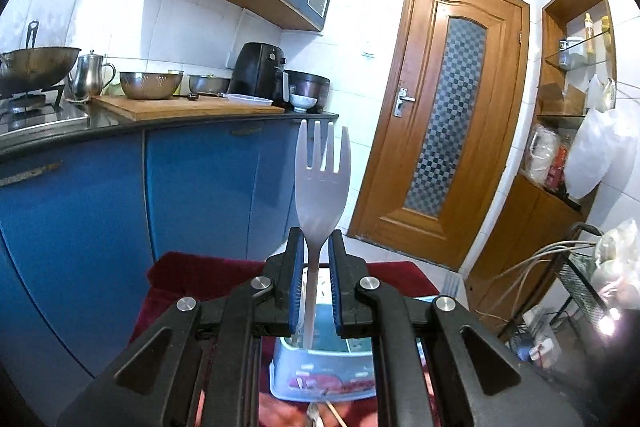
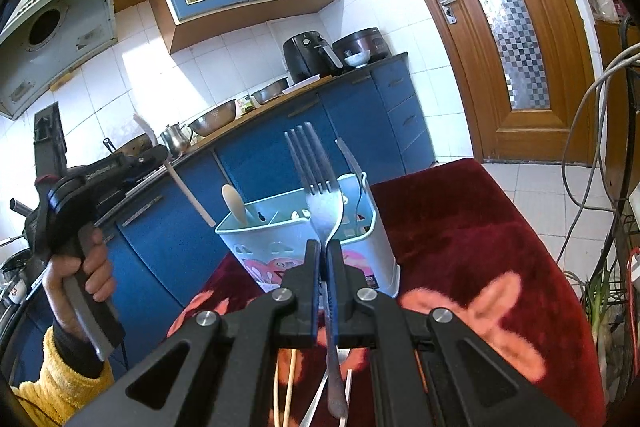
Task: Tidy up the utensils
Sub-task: 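Carry both forks over the blue caddy and open both tools to release them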
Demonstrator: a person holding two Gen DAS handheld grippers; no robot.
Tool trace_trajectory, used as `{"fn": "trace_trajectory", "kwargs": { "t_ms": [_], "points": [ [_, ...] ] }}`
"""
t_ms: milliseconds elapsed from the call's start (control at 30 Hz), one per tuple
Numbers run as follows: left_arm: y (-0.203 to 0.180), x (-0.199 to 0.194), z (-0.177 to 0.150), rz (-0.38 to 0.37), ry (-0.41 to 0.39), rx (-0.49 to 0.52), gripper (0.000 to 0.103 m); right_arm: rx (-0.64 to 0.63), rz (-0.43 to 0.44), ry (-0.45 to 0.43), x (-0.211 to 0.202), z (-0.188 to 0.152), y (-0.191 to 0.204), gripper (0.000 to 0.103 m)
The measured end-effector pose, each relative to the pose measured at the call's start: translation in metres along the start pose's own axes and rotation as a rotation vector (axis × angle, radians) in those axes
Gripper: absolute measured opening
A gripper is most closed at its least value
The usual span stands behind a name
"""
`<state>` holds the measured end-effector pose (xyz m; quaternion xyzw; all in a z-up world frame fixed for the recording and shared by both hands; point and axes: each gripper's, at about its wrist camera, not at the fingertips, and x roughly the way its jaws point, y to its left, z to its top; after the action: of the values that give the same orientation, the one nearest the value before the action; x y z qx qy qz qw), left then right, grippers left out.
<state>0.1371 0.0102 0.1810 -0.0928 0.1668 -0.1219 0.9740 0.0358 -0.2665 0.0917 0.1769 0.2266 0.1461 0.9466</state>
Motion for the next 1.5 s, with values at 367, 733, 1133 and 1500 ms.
{"fn": "trace_trajectory", "kwargs": {
  "t_ms": [367,733,1133,1500],
  "points": [
    [0.004,0.044,-0.025,-0.004,0.071,-0.024,0.011,-0.010,-0.013,-0.038,0.013,0.017,-0.002,0.003],
    [0.005,0.061,-0.046,-0.018,0.101,-0.028,0.011,-0.097,-0.029,-0.145,0.018,0.060,0.022,0.003],
    [0.009,0.072,-0.062,-0.045,0.143,-0.039,0.011,-0.127,-0.073,-0.147,0.072,0.072,0.031,0.003],
    [0.008,0.082,-0.077,-0.054,0.208,-0.025,0.011,-0.067,-0.086,0.002,0.102,0.044,0.009,0.006]
  ]
}}
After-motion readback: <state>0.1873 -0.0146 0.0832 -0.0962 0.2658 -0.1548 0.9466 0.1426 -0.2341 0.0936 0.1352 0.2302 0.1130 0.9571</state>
